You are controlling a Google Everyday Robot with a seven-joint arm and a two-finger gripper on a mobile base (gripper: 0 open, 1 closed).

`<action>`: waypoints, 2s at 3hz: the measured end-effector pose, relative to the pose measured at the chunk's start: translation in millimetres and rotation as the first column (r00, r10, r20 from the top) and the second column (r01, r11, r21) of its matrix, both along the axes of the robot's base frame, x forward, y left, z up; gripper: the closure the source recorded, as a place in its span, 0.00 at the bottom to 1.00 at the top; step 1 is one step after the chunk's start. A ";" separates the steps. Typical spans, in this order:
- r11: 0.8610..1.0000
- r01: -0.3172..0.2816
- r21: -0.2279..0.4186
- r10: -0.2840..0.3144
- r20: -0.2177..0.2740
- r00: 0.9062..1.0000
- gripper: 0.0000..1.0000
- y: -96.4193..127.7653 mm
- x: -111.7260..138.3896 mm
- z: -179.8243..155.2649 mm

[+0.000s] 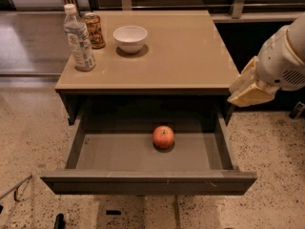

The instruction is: Pick apple from top drawer and place on counter

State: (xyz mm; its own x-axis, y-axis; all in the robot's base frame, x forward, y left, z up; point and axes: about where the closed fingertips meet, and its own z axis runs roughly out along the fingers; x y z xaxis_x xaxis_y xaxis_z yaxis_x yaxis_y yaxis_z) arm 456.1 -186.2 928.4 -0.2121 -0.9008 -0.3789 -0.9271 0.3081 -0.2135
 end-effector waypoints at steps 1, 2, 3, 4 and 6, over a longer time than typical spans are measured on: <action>0.994 -0.065 0.088 0.063 0.023 0.998 0.90 35.6 11.9 -41.7; 0.991 -0.077 0.108 0.070 0.063 0.996 1.00 47.0 22.4 -48.9; 0.992 -0.073 0.099 0.067 0.064 0.996 1.00 45.8 21.1 -53.0; 0.993 -0.059 0.100 0.053 0.065 0.996 1.00 48.0 30.6 -82.2; 0.976 -0.097 0.194 0.082 0.083 0.993 1.00 79.4 80.4 -159.9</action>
Offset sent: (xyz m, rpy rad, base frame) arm 0.0138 0.0398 -0.0464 0.0976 -0.0250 0.0713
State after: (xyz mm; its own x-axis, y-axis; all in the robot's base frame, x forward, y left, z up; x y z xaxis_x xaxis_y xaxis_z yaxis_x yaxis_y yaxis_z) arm 536.5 -106.8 768.4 -0.0990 -0.8209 -0.5625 -0.9366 0.2679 -0.2260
